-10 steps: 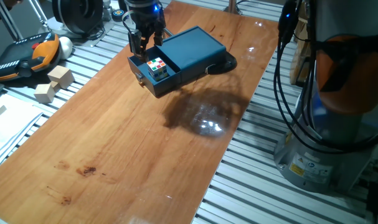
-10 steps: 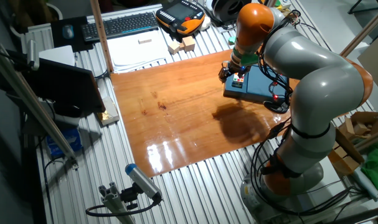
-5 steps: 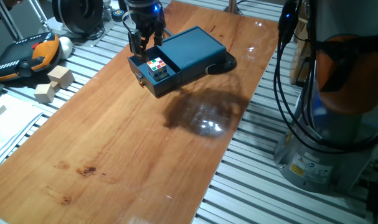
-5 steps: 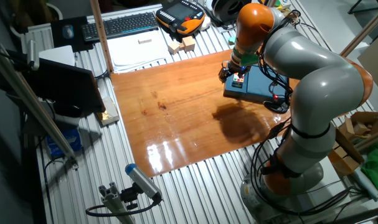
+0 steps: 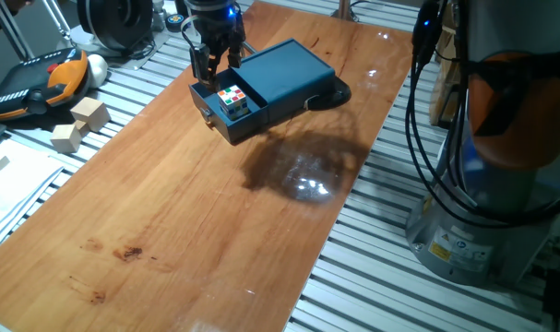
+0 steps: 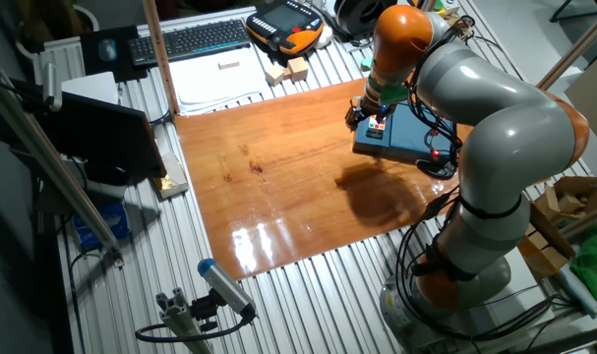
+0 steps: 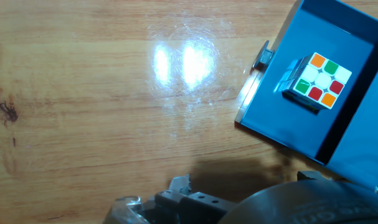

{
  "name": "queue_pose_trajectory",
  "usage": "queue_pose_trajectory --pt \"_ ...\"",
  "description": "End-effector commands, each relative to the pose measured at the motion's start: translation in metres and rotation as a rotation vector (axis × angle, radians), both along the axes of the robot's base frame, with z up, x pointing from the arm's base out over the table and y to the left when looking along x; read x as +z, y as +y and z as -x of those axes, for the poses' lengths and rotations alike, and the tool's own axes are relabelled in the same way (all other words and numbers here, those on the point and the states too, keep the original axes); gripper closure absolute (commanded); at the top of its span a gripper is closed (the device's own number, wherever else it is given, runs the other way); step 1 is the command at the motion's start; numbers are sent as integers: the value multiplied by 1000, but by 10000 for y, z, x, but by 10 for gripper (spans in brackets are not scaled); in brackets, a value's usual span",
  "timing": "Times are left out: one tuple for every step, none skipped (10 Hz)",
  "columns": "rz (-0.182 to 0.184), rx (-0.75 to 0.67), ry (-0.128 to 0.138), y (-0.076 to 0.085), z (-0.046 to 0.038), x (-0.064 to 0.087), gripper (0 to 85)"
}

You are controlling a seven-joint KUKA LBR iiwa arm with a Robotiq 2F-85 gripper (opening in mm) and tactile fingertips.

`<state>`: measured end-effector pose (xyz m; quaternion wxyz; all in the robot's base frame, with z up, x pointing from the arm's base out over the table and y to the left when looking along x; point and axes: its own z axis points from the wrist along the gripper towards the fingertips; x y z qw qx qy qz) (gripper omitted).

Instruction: Grasp the handle and close the drawer

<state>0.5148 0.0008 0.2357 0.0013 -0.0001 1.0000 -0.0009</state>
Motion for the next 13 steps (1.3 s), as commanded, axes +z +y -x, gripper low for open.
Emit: queue_pose_trajectory --pt "73 -18 -2 0 0 5 830" --pt "75 -20 0 10 3 22 830" --pt "78 -21 1 22 8 33 830" --pt "78 -23 1 24 10 36 830" --pt "78 -23 1 24 8 34 830" --pt "78 -24 1 22 7 32 830" --pt "79 -26 1 19 6 29 830" --pt "79 -32 1 12 4 22 830" --pt "79 -38 -1 7 0 15 830" --pt "81 -61 -4 5 -5 10 830" --pt "67 -104 0 3 -10 4 830" --pt "61 -152 5 -1 -16 -4 830" --pt "57 -192 7 -6 -25 -14 830"
